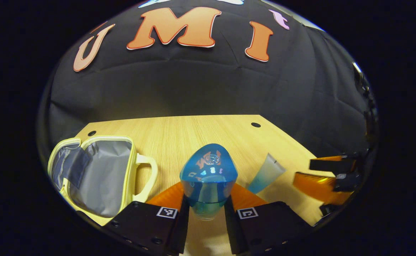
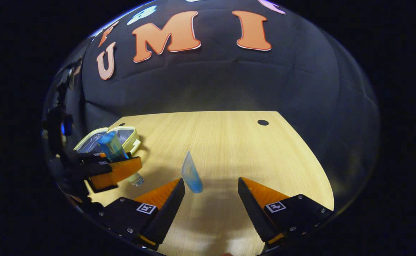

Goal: First open the suitcase, pack the skin care products into it, and then close the suitcase.

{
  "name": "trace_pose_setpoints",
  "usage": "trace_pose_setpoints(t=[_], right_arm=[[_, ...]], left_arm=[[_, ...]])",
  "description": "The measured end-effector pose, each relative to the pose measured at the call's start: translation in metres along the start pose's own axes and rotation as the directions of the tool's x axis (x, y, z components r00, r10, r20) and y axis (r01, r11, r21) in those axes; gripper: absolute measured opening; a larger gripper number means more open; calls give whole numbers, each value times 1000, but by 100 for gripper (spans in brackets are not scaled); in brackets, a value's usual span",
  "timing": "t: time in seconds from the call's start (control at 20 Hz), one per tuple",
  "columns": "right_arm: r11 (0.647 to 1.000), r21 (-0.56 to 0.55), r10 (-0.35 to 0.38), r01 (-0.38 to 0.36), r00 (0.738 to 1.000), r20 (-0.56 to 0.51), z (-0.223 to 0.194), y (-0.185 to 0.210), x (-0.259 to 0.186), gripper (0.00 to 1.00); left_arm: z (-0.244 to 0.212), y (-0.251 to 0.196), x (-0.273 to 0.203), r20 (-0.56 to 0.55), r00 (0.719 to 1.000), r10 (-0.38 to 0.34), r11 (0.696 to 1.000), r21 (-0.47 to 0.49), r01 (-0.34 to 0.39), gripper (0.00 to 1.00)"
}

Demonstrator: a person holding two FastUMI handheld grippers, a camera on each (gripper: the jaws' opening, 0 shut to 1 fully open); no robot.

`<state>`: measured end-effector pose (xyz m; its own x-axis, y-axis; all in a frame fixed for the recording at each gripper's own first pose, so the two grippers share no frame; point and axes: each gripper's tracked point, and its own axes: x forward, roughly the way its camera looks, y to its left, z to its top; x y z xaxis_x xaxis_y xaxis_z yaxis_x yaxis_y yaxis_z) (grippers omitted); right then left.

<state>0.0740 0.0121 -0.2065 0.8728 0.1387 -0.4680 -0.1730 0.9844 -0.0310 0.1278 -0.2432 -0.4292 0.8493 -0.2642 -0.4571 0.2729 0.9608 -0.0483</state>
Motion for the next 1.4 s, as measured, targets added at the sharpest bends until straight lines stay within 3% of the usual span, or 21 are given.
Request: trace_pose_setpoints(t=[0.1, 0.2, 0.5, 0.7, 0.75, 0.8, 0.85, 0.9, 0.95, 1.1, 1.25, 1.4], right_arm=[[999, -25, 31, -32, 999, -10, -3, 13, 13, 100], [997, -51, 52, -53, 999, -15, -6, 21, 28, 96], [996, -77, 35, -39, 998, -54, -18, 23, 84, 92], [997, -60, 48, -53, 995, -85, -28, 30, 99, 80], [996, -69, 51, -57, 995, -83, -28, 33, 101, 68], [995, -82, 46, -54, 995, -88, -31, 34, 103, 69], [994, -98, 39, -49, 994, -99, -35, 33, 106, 51], [993, -104, 41, -50, 996, -84, -31, 34, 110, 53], [993, -107, 46, -56, 995, -90, -32, 35, 107, 41], [996, -55, 59, -66, 992, -113, -27, 35, 97, 30], [997, 15, 82, -81, 993, -87, -1, 46, 71, 34], [994, 64, 89, -84, 994, -65, 24, 71, 45, 34]], left_arm=[[6, 0, -25, -11, 1000, -7, 999, -33, 6, 46], [10, 4, -47, -22, 1000, 0, 998, -57, -2, 46], [25, 48, -94, 9, 996, 93, 992, -91, -92, 46], [24, 72, -107, 8, 990, 141, 983, -117, -139, 46], [23, 76, -109, 7, 989, 149, 982, -122, -147, 46], [21, 79, -109, 4, 988, 154, 980, -129, -152, 46], [20, 81, -111, 3, 987, 158, 978, -139, -156, 46], [19, 82, -111, 3, 988, 157, 977, -149, -155, 46], [18, 83, -111, 3, 988, 156, 975, -158, -154, 46], [17, 93, -115, 1, 988, 153, 975, -165, -151, 46], [40, 117, -127, 29, 988, 150, 973, -180, -143, 46], [60, 149, -141, 13, 995, 103, 978, -185, -99, 46]])
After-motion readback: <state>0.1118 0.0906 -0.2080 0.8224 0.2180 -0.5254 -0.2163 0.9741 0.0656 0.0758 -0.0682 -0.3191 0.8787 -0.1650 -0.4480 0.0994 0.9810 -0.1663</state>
